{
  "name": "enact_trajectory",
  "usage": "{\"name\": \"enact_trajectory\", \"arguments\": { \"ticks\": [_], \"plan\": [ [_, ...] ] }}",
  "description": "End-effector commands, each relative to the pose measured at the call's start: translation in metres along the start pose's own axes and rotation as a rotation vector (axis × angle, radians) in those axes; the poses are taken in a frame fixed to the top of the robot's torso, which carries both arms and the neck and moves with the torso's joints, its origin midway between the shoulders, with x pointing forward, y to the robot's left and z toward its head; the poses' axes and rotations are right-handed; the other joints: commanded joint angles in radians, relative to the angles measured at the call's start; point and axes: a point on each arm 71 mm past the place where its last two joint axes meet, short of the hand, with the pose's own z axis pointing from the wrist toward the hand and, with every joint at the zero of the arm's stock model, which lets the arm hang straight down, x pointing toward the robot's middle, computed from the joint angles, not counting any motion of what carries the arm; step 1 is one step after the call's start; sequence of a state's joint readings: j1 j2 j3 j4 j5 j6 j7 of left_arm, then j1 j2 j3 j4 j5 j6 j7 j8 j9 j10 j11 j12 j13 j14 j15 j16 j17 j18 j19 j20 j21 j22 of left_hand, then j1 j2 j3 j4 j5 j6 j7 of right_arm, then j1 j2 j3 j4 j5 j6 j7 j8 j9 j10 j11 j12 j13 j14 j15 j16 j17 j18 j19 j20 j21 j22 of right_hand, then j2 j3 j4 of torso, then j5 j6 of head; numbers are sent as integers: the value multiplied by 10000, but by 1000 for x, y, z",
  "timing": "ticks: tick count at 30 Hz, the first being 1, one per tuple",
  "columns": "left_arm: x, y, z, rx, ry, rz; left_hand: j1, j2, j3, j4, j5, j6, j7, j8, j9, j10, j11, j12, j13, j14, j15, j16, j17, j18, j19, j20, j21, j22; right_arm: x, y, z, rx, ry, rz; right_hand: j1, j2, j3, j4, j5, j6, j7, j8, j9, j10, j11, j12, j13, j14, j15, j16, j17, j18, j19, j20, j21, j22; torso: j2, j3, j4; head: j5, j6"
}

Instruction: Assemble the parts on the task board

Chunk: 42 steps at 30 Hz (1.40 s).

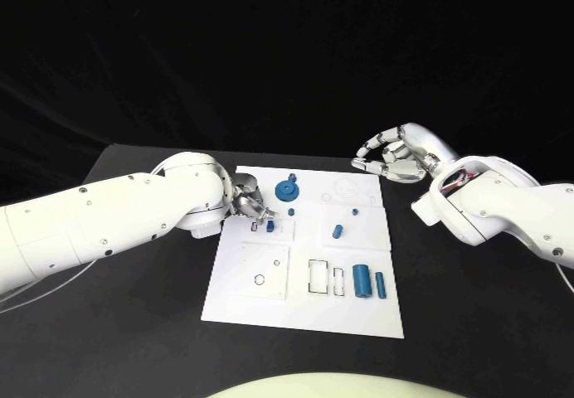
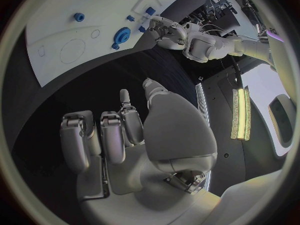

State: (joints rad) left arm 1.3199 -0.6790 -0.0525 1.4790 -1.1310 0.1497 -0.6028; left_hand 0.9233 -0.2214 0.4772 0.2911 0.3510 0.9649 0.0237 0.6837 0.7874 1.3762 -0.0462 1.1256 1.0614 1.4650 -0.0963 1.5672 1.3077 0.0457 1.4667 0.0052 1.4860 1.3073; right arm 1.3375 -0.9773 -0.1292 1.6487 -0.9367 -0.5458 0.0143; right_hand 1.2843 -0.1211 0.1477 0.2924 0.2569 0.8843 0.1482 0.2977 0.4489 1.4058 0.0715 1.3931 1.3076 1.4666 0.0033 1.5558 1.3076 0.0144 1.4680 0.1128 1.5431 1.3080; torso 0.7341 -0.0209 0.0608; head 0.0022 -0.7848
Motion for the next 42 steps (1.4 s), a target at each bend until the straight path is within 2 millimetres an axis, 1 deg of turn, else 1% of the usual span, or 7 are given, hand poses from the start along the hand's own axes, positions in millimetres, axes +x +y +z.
{"name": "enact_trajectory", "arguments": {
  "ticks": [1,5,10,19,32,37,42],
  "plan": [
    [-12,0,-5,87,-398,-455,-34,-36,-123,-5,-25,-132,15,-71,-23,-133,23,-157,-144,1058,-36,36,2631,-80,268,-52,5,926,0,0,0,-94,-16,-38,-85,12,-39,0,-47,-80,5,62,13,-76,-28,-35,743,899,-45,-54,2053,-49,808,-67,-58,2409,-3,6,2,36,49],
    [-29,6,-11,14,-576,-709,100,-101,-345,0,-50,-371,103,-228,-105,-381,94,-515,-526,1058,17,36,2631,-65,230,-33,-40,850,0,-2,1,-52,-20,-42,-113,14,-48,1,-61,-82,4,66,19,-72,-29,-31,747,900,-45,-53,2057,-48,805,-67,-64,2406,3,4,20,58,89],
    [-48,18,-15,-242,-777,-842,188,-103,-530,8,-121,-574,197,-433,-223,-489,171,-639,-662,1058,80,36,2631,-59,212,7,-61,824,1,-3,1,-23,1,-41,-113,14,-48,1,-61,-82,4,66,19,-72,-29,-31,747,900,-45,-53,2057,-48,805,-67,-64,2406,21,11,26,111,122],
    [-68,39,-7,-890,-874,-739,890,-53,-794,-5,-91,-809,390,-895,-529,-777,340,-956,-1050,1058,227,36,2631,-32,142,138,-137,712,3,-4,1,23,70,-28,-118,18,-49,-5,-63,-83,2,69,23,-72,-30,-31,747,901,-46,-51,2062,-50,811,-68,-55,2412,55,-8,-26,174,157],
    [-69,40,14,-1209,-491,-499,954,-72,-900,7,-130,-826,424,-981,-595,-819,373,-984,-1097,1058,258,36,2631,-27,127,168,-151,690,6,-3,2,0,139,-8,-114,22,-45,-12,-58,-84,0,72,27,-67,-32,-26,752,902,-47,-51,2064,-49,808,-69,-60,2408,91,-14,-56,192,170],
    [-65,37,20,-1186,-311,-468,915,-29,-1122,25,-329,-779,443,-1055,-670,-846,397,-975,-1121,1058,286,36,2631,-27,124,203,-151,699,7,-2,2,-15,157,-3,-113,23,-44,-14,-57,-84,0,72,28,-67,-33,-25,752,902,-48,-50,2066,-49,807,-69,-61,2408,103,-8,-80,199,176],
    [-61,35,26,-1172,-147,-419,919,-23,-1175,20,-372,-772,445,-1070,-686,-854,399,-976,-1130,1058,290,36,2631,-24,118,208,-157,690,7,-2,2,-23,166,0,-113,23,-44,-14,-57,-84,0,72,28,-67,-33,-25,752,902,-48,-50,2066,-49,807,-69,-61,2408,100,-4,-71,166,161]
  ]
}}
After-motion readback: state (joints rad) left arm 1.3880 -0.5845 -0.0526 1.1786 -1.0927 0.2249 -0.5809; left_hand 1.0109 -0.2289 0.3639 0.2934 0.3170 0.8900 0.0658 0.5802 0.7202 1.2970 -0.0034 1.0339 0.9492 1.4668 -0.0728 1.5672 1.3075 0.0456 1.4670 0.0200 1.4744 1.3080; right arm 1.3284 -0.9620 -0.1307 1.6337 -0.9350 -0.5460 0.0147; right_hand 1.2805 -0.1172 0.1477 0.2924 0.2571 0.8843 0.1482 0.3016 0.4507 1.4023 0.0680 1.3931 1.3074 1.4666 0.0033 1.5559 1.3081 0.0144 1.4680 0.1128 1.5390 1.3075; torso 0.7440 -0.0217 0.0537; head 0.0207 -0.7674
